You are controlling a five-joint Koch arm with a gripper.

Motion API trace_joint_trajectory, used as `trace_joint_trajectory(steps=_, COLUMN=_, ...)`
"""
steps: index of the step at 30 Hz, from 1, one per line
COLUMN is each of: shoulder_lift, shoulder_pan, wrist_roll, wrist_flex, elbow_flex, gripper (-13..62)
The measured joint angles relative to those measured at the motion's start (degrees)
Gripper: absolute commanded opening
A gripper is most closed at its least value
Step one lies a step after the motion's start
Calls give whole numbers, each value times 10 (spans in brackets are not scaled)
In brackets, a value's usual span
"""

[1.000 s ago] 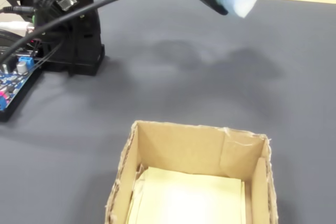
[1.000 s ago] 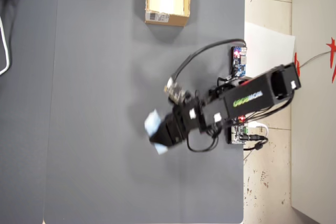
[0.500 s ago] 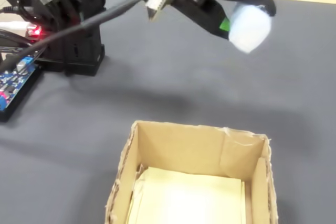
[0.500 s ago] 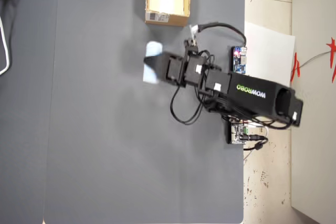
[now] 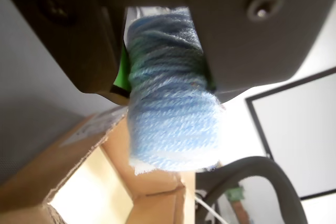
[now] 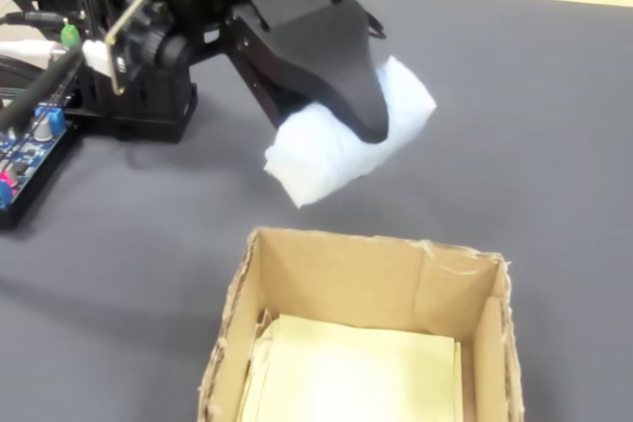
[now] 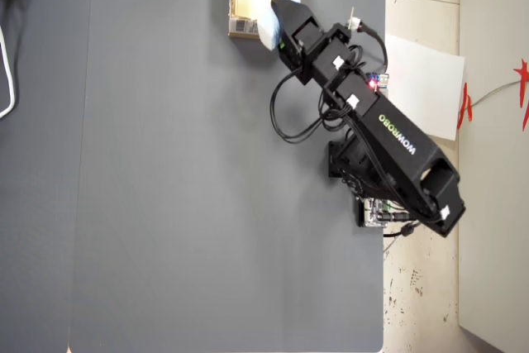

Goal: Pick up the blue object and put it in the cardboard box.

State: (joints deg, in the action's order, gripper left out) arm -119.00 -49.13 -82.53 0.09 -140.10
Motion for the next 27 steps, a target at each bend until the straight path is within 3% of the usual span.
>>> trace_joint_trajectory(steps=6, shoulder_lift=112, shoulder_pan=-32, wrist_roll=8, wrist_flex=0, elbow_flex=102, gripper=50)
trace_joint_trajectory(steps=13, shoulder_lift=151, shoulder_pan=-50, wrist_roll=8, wrist_flex=40, elbow_flex=142, gripper=58)
trace_joint_trajectory(steps=14, shoulder_lift=166, shoulder_pan=-54, wrist_roll=8, wrist_flex=77, elbow_flex=155, gripper=88)
trace_joint_trajectory(steps=16, shoulder_lift=185, shoulder_pan=-57, wrist_roll=9, wrist_flex=98, elbow_flex=208, gripper=279)
trace_joint_trajectory(steps=27, shoulder_lift=202, shoulder_pan=-61, wrist_roll=-4, wrist_flex=164, elbow_flex=232, gripper=308)
